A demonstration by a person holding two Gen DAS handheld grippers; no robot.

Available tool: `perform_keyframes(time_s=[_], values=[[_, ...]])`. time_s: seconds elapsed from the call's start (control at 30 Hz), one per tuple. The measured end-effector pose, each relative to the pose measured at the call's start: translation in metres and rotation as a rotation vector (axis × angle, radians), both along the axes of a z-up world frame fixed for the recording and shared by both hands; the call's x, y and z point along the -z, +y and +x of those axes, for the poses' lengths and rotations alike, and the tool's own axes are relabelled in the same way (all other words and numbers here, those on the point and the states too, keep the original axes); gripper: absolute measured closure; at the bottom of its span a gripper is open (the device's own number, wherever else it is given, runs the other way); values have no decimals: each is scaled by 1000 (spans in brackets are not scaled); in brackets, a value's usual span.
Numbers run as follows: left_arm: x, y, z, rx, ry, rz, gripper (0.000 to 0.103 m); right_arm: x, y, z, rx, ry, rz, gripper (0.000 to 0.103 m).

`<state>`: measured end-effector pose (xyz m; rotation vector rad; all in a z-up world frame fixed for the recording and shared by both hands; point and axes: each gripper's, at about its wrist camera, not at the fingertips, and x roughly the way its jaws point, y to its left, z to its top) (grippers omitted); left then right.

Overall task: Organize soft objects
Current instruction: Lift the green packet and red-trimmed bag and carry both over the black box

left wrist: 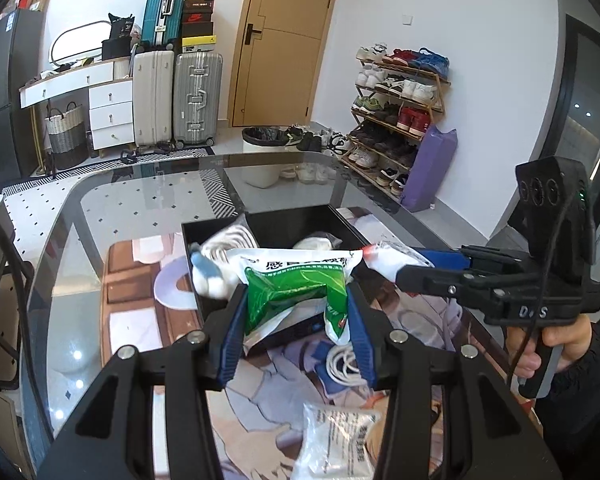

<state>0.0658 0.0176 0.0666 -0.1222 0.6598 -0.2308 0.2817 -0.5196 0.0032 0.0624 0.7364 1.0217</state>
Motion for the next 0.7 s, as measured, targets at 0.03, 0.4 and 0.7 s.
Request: perform_keyframes(time_s=[0.03,0.4,0.7], values=[[-1,1,4,-4,2,-1,57,-1,2,1,-1,-3,-6,55],[2,2,31,-30,5,19,57,-9,15,16,-11,-34,-46,55],[8,3,50,-56,8,30,57,-1,37,22,-18,-86,-140,55]])
